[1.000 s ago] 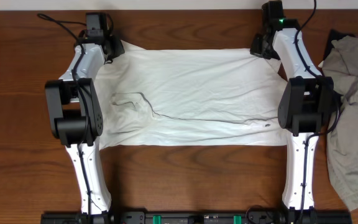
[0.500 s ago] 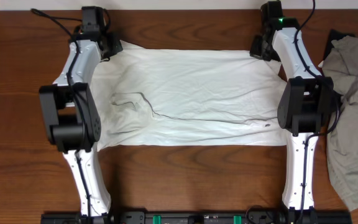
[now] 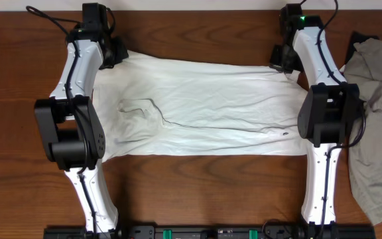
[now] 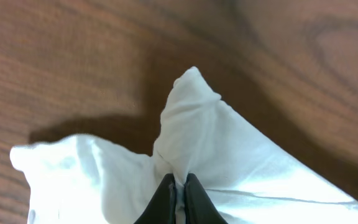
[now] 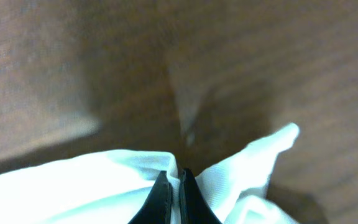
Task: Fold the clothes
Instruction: 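Fold the far half toward the near edge with both grippers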
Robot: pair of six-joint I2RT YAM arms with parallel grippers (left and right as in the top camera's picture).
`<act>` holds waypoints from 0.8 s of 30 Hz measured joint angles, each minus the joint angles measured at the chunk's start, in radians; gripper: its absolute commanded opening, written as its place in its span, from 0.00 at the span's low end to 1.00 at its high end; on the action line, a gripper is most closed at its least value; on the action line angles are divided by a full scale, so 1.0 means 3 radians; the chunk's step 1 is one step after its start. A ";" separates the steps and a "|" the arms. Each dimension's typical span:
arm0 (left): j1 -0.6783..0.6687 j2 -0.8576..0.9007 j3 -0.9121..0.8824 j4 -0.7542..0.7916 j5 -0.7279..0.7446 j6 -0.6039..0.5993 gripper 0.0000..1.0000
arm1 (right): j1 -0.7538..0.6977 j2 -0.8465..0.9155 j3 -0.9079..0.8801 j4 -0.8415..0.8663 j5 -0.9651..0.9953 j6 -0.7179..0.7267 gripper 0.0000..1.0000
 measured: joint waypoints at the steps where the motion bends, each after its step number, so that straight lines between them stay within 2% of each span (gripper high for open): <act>1: 0.0003 0.0000 0.0001 -0.0036 0.0000 0.0000 0.06 | 0.0000 -0.0032 0.0000 -0.0053 -0.0001 0.0019 0.01; 24: 0.0039 0.0000 0.0000 -0.0809 0.0028 0.0000 0.06 | 0.0000 -0.0173 0.0000 -0.0584 0.0379 0.0443 0.01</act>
